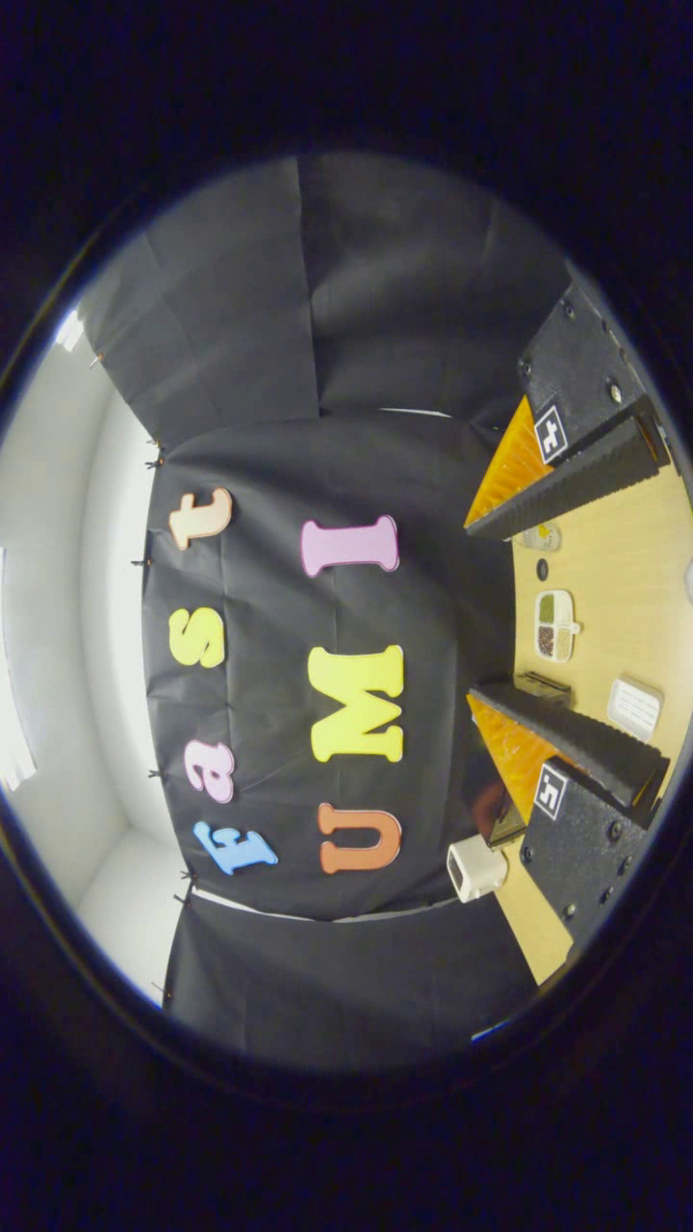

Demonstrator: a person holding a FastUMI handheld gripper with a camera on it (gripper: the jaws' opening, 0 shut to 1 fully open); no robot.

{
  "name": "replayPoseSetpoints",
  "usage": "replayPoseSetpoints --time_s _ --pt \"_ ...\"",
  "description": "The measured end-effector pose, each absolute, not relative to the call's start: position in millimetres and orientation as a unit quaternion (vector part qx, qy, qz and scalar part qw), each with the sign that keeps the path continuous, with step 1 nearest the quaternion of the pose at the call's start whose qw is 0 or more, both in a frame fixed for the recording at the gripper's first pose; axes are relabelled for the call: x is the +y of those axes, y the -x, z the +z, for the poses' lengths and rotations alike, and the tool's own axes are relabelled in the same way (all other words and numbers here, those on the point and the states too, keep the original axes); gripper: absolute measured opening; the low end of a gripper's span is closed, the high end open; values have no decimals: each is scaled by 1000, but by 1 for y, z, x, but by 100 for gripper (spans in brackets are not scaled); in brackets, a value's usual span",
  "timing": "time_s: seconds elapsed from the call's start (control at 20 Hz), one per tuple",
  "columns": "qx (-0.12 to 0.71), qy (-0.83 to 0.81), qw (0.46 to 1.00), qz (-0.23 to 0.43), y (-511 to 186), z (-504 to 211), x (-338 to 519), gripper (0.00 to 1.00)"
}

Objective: Open the toaster oven, put the food inside, and close the toaster oven door.

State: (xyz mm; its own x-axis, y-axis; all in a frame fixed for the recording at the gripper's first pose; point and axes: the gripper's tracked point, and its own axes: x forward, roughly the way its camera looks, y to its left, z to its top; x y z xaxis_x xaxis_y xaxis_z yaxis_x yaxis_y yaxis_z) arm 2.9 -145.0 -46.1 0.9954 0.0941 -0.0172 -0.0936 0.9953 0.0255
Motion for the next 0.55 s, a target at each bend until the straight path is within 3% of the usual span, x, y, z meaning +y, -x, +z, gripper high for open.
replayPoseSetpoints --time_s 0.55 --pt "1 -15 998 54 -1 -38 -137 98"
